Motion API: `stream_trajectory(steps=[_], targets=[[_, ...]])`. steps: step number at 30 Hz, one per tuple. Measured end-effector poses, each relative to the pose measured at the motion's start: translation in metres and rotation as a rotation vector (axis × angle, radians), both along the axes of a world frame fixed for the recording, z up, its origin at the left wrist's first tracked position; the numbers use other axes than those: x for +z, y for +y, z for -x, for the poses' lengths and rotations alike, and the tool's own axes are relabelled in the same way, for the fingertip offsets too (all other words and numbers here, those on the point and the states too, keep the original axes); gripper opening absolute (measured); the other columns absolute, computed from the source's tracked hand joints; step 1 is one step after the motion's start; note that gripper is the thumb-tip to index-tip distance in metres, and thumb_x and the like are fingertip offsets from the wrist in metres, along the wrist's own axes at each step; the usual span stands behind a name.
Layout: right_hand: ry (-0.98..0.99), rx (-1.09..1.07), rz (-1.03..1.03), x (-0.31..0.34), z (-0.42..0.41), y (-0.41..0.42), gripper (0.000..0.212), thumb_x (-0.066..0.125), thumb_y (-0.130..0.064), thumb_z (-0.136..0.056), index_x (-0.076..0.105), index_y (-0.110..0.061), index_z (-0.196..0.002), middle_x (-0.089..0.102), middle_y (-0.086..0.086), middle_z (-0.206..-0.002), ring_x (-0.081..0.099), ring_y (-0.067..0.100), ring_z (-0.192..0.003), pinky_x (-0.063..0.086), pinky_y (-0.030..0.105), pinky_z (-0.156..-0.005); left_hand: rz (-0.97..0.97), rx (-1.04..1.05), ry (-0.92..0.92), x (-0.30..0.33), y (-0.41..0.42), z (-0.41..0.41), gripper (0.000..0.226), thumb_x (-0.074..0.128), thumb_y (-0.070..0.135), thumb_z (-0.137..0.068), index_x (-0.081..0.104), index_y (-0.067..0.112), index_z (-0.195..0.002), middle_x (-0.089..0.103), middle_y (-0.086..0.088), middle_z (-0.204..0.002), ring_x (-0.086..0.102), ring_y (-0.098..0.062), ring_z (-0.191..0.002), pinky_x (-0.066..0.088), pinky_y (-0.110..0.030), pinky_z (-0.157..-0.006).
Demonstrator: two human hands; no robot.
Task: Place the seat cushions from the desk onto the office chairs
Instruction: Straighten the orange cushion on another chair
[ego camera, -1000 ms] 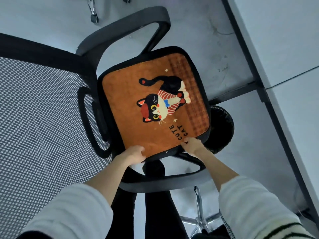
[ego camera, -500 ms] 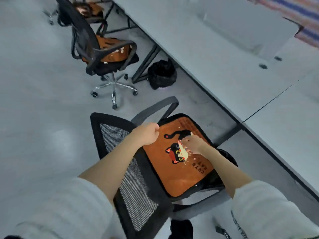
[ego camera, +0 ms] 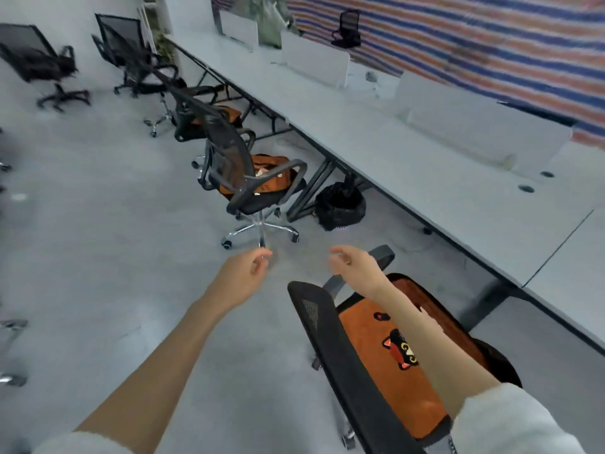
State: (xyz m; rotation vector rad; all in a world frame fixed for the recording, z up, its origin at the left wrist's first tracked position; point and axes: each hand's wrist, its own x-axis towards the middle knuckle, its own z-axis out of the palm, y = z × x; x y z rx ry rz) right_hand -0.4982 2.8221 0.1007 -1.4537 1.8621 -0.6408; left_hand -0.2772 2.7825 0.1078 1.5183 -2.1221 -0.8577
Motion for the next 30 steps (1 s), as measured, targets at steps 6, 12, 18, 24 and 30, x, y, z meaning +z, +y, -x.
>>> stream_trajectory(steps=[6, 12, 18, 24, 30], targets=[[-0.013, -0.017, -0.018, -0.015, -0.020, -0.064, 0.036, 0.041, -0.028, -0.100, 0.049, -0.015, -0.132, 0.060, 0.010, -0.124, 0.058, 0.020, -0.094, 0.039, 0.024, -0.080, -0.081, -0.003, 0.010, -0.022, -0.063, -0.024, 0.028, 0.046, 0.016, -0.096, 0.060, 0.014, -0.120, 0.065, -0.008, -0.114, 0.062, -0.022, -0.099, 0.041, -0.020, -0.079], [-0.105, -0.129, -0.064, -0.036, -0.025, -0.183, 0.036, 0.043, -0.027, -0.098, 0.051, -0.015, -0.131, 0.060, 0.009, -0.114, 0.059, 0.021, -0.081, 0.046, 0.025, -0.070, -0.126, -0.022, -0.019, -0.024, -0.185, -0.034, 0.028, 0.045, 0.019, -0.096, 0.059, 0.015, -0.121, 0.066, -0.004, -0.116, 0.061, -0.020, -0.099, 0.042, -0.021, -0.080], [-0.150, -0.151, -0.108, -0.030, -0.039, -0.286, 0.033, 0.048, -0.026, -0.095, 0.056, -0.015, -0.125, 0.065, 0.010, -0.111, 0.061, 0.025, -0.099, 0.048, 0.035, -0.085, -0.107, -0.022, -0.044, -0.010, -0.292, -0.048, 0.026, 0.045, 0.020, -0.096, 0.061, 0.018, -0.118, 0.067, -0.006, -0.112, 0.061, -0.021, -0.103, 0.042, -0.023, -0.083], [-0.175, -0.190, -0.046, -0.021, -0.037, -0.382, 0.030, 0.045, -0.018, -0.096, 0.059, -0.010, -0.122, 0.066, 0.008, -0.099, 0.064, 0.023, -0.090, 0.050, 0.035, -0.083, -0.109, -0.101, -0.046, -0.010, -0.397, -0.032, 0.031, 0.040, 0.019, -0.098, 0.056, 0.015, -0.124, 0.063, -0.006, -0.120, 0.060, -0.020, -0.106, 0.043, -0.024, -0.085], [-0.215, -0.308, 0.049, -0.025, -0.022, -0.498, 0.028, 0.043, -0.018, -0.098, 0.060, -0.011, -0.119, 0.067, 0.001, -0.095, 0.064, 0.017, -0.084, 0.049, 0.034, -0.086, -0.080, -0.228, -0.033, -0.011, -0.525, 0.005, 0.032, 0.039, 0.021, -0.098, 0.052, 0.018, -0.128, 0.064, -0.005, -0.119, 0.059, -0.020, -0.109, 0.044, -0.028, -0.091]])
